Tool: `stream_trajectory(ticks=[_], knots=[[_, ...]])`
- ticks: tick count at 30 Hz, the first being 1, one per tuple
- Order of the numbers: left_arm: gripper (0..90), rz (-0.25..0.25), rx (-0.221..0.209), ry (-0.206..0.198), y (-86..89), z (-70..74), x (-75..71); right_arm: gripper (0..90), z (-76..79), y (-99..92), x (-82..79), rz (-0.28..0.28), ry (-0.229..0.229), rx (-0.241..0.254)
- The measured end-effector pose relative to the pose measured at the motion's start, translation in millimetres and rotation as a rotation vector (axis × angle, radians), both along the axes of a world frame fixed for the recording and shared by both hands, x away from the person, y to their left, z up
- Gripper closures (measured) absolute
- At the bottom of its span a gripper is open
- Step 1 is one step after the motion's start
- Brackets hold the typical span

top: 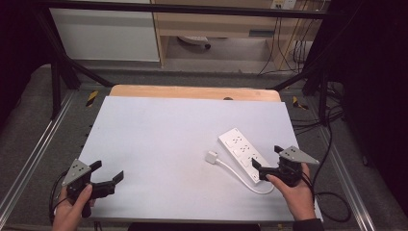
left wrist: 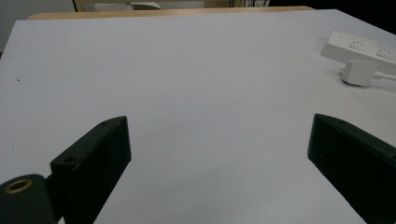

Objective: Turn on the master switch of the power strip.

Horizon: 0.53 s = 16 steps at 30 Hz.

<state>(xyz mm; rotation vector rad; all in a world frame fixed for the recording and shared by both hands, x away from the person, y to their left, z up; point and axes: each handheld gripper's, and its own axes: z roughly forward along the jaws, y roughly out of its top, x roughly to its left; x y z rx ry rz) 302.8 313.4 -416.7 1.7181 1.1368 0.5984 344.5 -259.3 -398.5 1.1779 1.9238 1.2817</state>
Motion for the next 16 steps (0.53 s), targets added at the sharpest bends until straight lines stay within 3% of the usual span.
stream_trajectory(ticks=[11,16], knots=[[6.0,0.0,0.0,0.0,0.0,0.1,0.0,2.9,-16.2,-29.6,7.5,-0.085,0.085,0.023],[6.0,-0.002,0.002,-0.002,0.0,0.2,0.0,2.7,-23.0,-31.0,9.2,-0.071,0.13,0.019]])
